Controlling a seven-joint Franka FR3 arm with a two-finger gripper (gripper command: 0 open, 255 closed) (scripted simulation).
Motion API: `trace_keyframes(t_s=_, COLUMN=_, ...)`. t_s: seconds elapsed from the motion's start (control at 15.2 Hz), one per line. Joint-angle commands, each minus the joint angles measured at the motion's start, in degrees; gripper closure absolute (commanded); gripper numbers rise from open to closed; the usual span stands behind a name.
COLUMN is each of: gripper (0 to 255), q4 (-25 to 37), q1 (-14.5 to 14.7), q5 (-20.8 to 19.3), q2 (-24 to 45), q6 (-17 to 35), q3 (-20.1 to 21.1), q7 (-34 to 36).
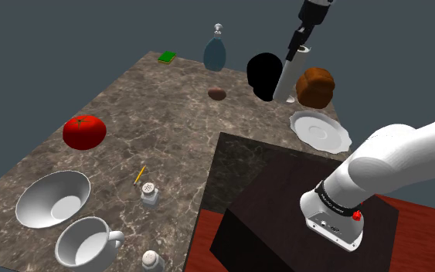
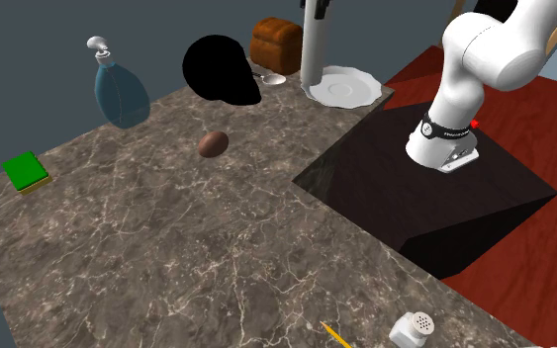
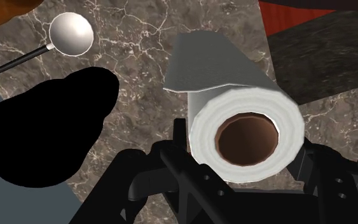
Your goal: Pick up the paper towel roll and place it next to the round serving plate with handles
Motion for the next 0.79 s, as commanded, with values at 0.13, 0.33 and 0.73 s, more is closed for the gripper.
trace_keyframes(t_s=0.13, gripper=255, q4=-3.1, q1=-0.1, q5=-0.2, q2=0.0, q6=3.1, q3=-0.2, q7=0.1)
trace_keyframes(t_s=0.33, gripper=255, q4=-5.3, q1=-0.2, q5=-0.3, q2=0.1, q6=5.5, q3=-0.4, q7=0.2)
trace_keyframes(t_s=0.73, gripper=255, q4=-9.5, q1=-0.3, q5=-0.6, q2=0.7, q6=10.2, q3=-0.8, q7=0.4)
